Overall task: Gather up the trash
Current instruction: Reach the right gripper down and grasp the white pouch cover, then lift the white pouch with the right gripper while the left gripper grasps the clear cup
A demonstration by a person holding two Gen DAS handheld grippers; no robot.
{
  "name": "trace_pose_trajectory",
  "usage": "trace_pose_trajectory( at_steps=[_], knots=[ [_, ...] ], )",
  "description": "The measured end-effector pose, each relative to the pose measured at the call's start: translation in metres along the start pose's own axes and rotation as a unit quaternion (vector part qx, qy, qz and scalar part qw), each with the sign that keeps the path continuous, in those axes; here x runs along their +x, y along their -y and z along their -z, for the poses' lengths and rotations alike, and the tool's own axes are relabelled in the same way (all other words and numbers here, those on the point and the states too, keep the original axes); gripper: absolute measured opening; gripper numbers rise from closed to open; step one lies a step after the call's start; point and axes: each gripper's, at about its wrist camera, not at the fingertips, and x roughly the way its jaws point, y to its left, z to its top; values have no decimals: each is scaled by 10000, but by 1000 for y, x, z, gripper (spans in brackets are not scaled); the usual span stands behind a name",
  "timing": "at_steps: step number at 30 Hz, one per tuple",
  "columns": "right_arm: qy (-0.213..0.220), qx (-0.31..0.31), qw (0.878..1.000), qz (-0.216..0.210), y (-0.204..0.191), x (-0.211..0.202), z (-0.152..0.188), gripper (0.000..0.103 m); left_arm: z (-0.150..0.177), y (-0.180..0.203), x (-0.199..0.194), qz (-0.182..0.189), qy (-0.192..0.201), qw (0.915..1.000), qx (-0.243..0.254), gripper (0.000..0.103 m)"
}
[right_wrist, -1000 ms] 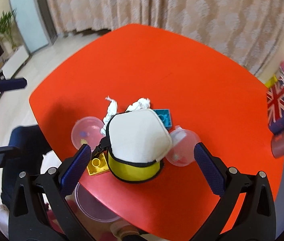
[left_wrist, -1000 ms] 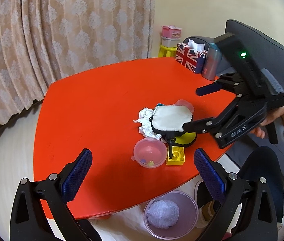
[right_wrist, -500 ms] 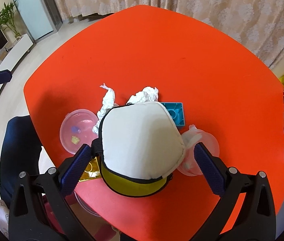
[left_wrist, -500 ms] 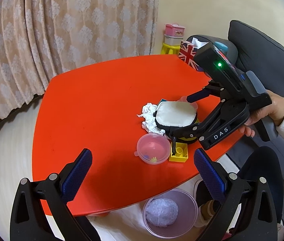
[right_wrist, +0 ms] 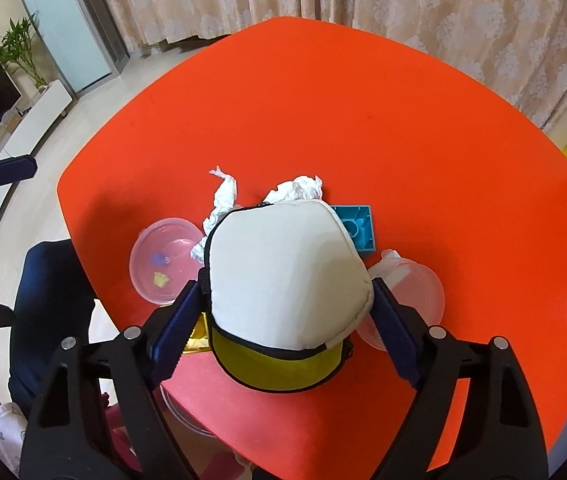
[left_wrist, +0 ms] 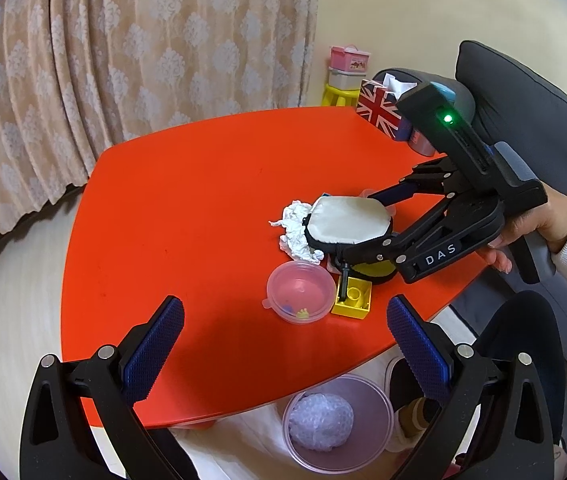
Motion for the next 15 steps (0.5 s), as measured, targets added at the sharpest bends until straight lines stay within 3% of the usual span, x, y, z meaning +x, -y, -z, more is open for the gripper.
trace_pose_trajectory(
  at_steps=[15],
  knots=[
    [937, 693, 9932, 74, 16, -58, 13, 81, -5, 4, 4, -4, 5, 10000, 94, 97]
  ],
)
